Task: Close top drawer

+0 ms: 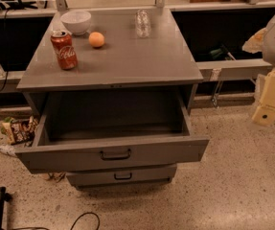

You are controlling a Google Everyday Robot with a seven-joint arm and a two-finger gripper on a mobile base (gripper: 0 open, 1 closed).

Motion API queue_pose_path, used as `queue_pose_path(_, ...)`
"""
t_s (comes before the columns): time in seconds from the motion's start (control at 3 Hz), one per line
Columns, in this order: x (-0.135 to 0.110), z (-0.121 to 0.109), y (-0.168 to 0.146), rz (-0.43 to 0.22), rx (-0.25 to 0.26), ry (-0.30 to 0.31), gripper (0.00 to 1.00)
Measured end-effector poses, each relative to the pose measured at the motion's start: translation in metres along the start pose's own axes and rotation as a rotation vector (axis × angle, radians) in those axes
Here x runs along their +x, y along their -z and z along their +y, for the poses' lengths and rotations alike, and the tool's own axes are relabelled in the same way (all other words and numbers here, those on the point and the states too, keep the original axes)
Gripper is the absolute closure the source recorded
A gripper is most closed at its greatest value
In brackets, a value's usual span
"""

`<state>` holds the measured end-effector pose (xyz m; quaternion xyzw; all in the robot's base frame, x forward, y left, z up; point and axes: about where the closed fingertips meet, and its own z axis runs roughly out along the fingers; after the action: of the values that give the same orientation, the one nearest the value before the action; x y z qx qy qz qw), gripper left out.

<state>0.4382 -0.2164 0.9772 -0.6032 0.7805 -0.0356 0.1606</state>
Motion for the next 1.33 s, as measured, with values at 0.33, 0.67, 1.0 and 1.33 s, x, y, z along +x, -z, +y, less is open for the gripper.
queue_pose_path(0.33,0.000,0.000,0.000,0.000,0.000,0.000,0.00)
queue_pose_path(0.67,-0.008,0.014,-0.021,-0.076,-0.043,0.042,0.18)
queue_pose_path(1.0,-0.020,0.047,-0.072,-0.204,-0.136,0.074,0.41)
queue_pose_path(1.33,-0.029,0.091,-0.134,-0.306,-0.243,0.071,0.65)
